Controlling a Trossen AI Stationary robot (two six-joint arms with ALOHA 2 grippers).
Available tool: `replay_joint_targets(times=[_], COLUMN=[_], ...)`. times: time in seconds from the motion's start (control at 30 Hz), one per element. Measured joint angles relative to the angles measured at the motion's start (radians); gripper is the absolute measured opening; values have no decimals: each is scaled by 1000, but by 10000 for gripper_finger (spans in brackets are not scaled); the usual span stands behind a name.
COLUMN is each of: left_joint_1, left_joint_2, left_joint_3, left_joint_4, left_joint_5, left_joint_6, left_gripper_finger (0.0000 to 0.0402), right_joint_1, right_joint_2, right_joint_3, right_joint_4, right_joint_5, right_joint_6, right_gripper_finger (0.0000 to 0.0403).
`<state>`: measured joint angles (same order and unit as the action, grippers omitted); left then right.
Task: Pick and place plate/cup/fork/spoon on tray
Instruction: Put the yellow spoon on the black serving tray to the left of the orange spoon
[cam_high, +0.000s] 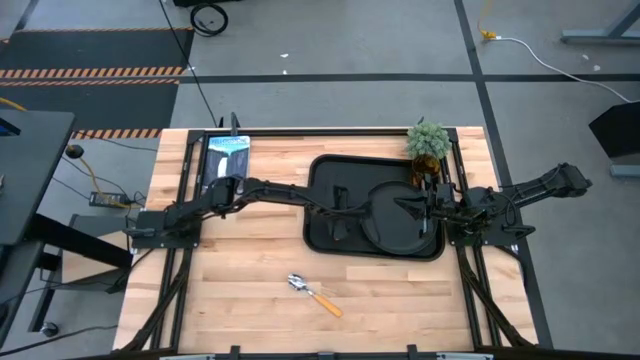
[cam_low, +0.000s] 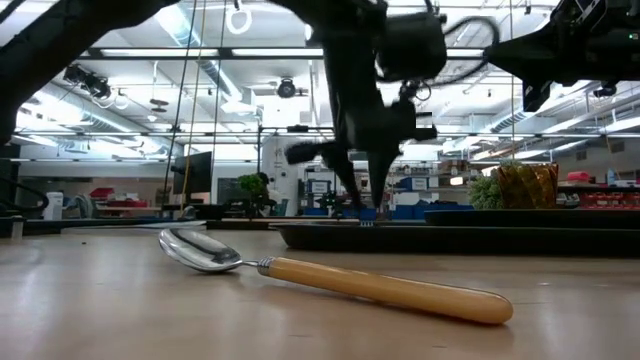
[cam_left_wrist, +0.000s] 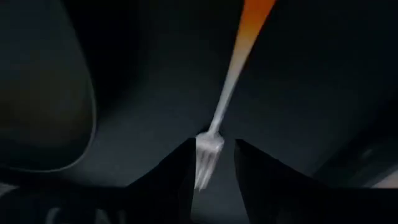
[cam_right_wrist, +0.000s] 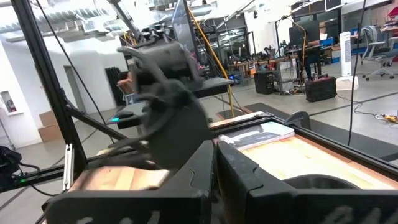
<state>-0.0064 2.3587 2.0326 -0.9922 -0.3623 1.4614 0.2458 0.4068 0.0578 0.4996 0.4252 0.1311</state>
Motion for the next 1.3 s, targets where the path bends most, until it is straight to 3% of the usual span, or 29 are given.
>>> replay_joint_targets(times=[0.13,0.27,0.4,0.77,1.13,1.3], left_joint_1=[-51,-110,-168,-298,-379,-377], left_joint_2=[-20,-38,-37,-34,-36,-32], left_joint_3=[25,54,70,2,-126,-120], left_joint_4=[-42,-39,-58,-122,-30,-48], left_joint_5=[166,392,507,435,390,381], left_joint_6=[-234,-604,-915,-1245,-1350,-1360], left_gripper_finger=[112,106,100,95,194,203], right_joint_1=[0,0,0,0,0,0], right_joint_2=[0,0,0,0,0,0], right_joint_3=[0,0,0,0,0,0], right_joint_4=[0,0,0,0,0,0], right_joint_5=[0,0,0,0,0,0], right_joint_6=[0,0,0,0,0,0], right_gripper_finger=[27,27,27,27,27,27])
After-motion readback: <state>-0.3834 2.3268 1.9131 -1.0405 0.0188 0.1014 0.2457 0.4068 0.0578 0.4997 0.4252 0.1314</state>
